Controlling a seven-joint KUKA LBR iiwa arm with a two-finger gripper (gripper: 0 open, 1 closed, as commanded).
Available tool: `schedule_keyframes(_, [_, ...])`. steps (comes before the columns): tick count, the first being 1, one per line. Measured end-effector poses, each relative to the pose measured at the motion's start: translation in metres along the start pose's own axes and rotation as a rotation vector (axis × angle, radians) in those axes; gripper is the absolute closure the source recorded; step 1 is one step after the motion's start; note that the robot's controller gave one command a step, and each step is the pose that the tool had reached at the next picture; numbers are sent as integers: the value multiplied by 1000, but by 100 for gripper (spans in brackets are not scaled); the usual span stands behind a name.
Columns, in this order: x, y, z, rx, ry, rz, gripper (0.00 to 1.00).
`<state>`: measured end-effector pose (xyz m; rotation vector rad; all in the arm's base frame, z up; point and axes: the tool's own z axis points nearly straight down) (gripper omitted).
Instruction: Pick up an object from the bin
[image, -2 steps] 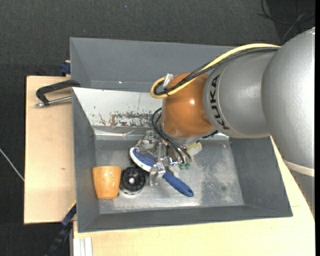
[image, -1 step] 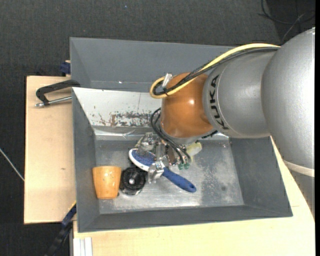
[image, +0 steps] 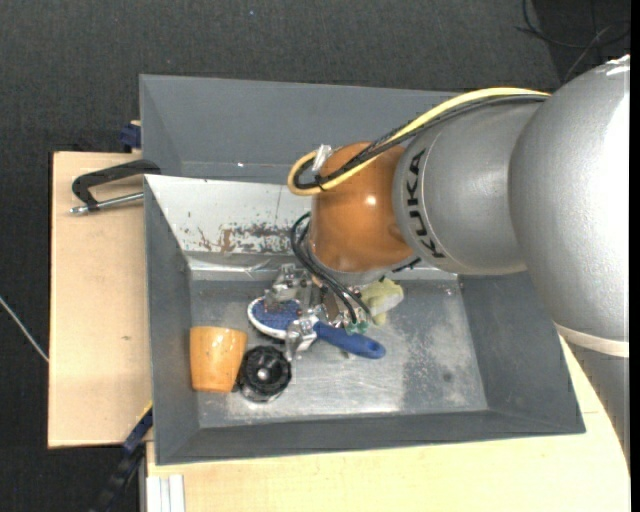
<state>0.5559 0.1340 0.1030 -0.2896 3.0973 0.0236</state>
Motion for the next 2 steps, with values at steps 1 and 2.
schedule_keyframes(1, [-5, -10, 5, 0, -5, -10, 100])
schedule_keyframes(2, [-10, -12, -113, 11, 18, 6, 100])
